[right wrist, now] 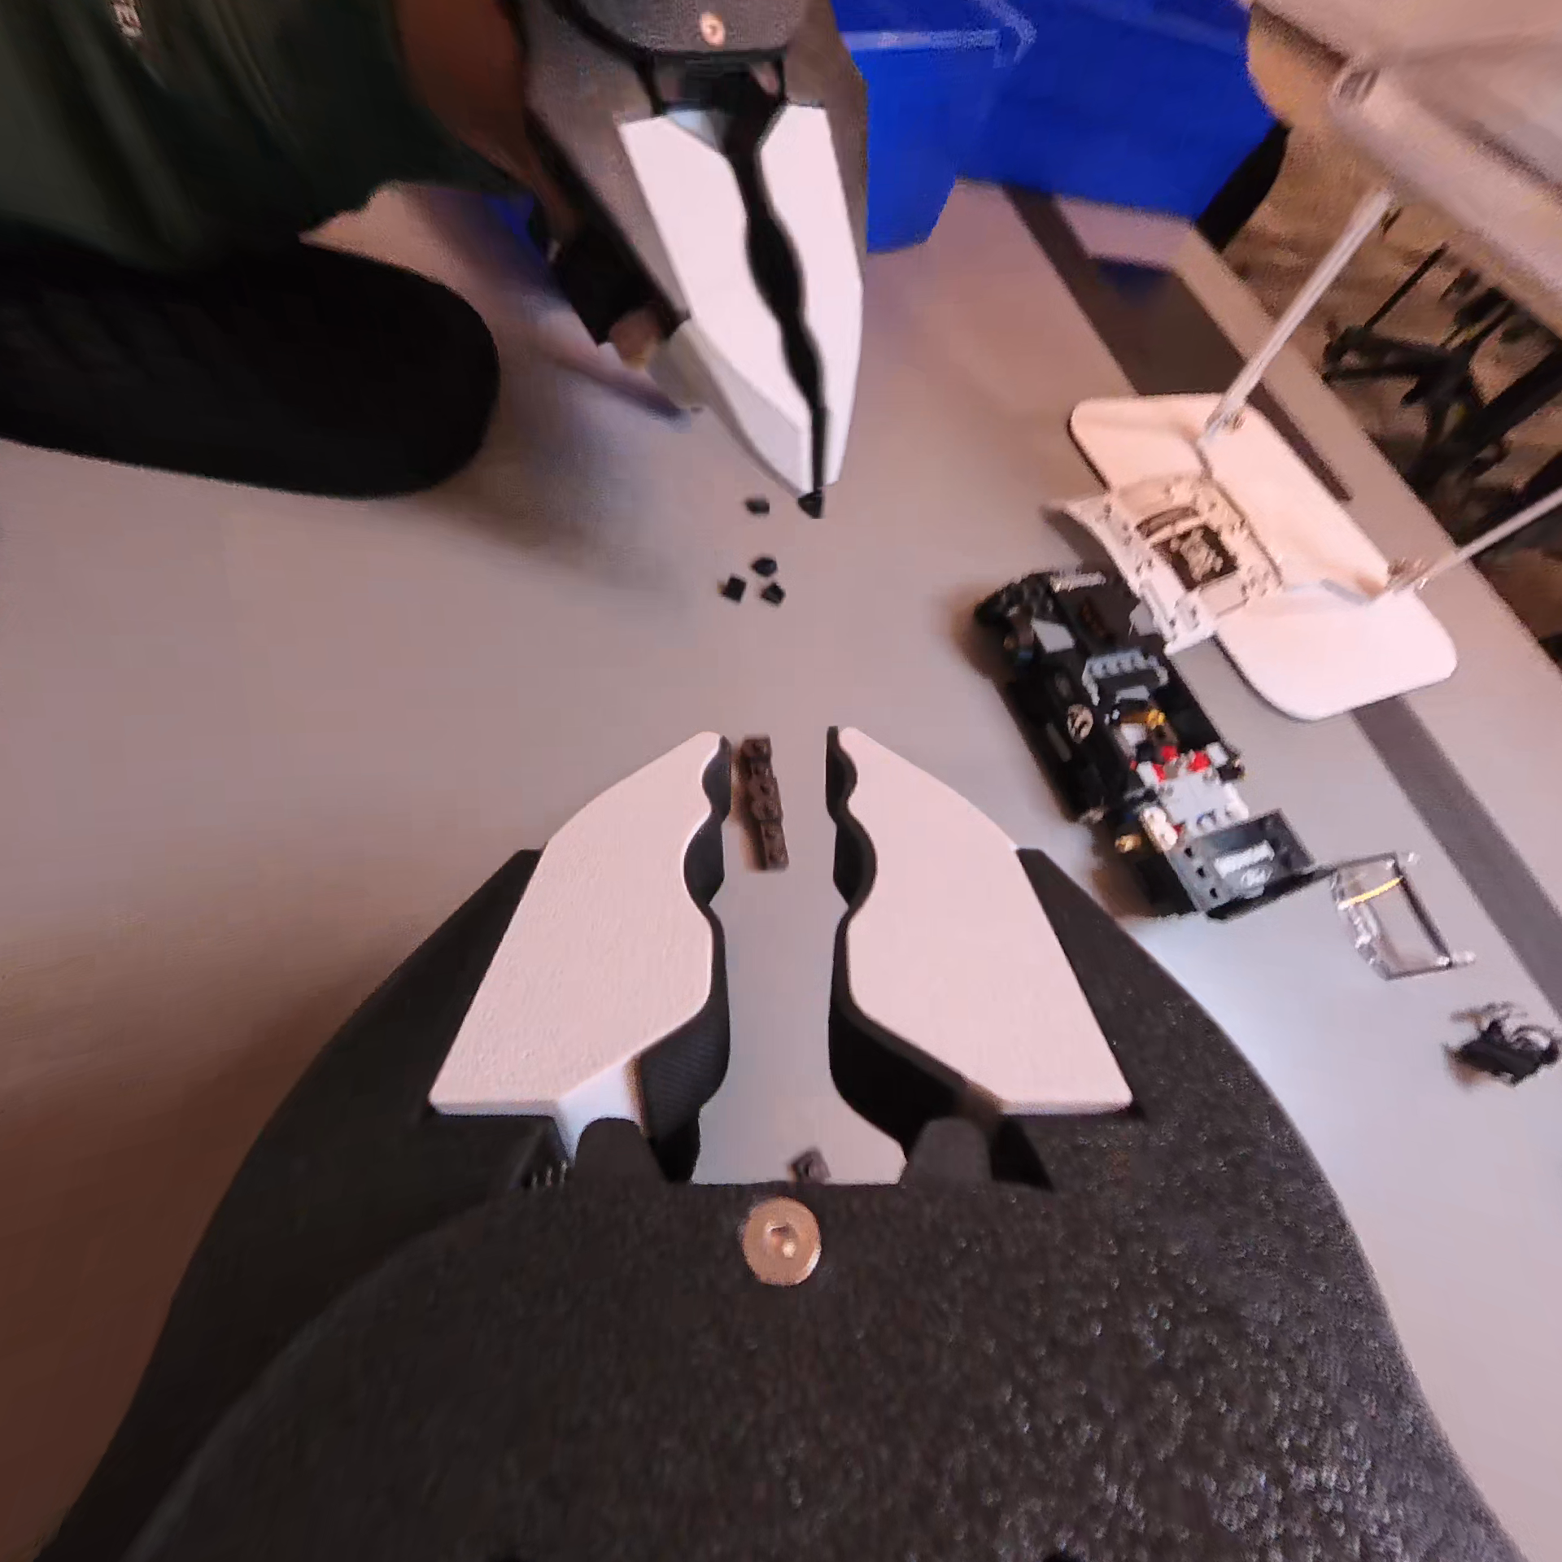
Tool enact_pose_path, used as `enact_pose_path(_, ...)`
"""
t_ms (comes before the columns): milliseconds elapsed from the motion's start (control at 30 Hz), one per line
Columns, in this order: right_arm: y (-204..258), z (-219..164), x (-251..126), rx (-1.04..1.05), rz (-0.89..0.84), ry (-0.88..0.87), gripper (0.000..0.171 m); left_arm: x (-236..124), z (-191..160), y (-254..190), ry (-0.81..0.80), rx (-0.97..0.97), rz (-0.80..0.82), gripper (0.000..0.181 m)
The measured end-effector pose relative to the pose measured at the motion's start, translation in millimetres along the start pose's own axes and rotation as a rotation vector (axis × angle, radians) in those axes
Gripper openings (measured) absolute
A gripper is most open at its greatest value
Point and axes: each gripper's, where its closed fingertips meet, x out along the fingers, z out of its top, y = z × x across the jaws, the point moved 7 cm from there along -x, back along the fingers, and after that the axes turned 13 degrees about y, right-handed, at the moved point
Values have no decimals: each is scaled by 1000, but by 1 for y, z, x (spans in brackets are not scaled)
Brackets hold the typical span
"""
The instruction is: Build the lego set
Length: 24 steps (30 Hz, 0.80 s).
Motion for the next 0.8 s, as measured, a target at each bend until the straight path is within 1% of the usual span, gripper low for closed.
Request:
enact_pose_path(100, 4, 14, 0, -39, -50, -68, 21, -22, 18, 7, -230, -167, -108, 2)
enact_pose_path(200, 3, 25, 1, -69, -127, -124, 22, -26, 27, 7, -365, -335, -295, 2)
enact_pose_path(333, 2, 35, 1, -101, -211, -167, 22, -9, 32, 1, -431, -527, -536, 2)
enact_pose_path(433, 2, 36, 2, -102, -218, -153, 21, 2, 36, -6, -454, -603, -649, 2)
enact_pose_path(567, 0, 33, 7, -70, -236, -121, 21, 12, 43, -15, -475, -663, -732, 3)
enact_pose_path(800, -1, 32, 9, -78, -291, -92, 11, 20, 47, -24, -490, -706, -785, 2)
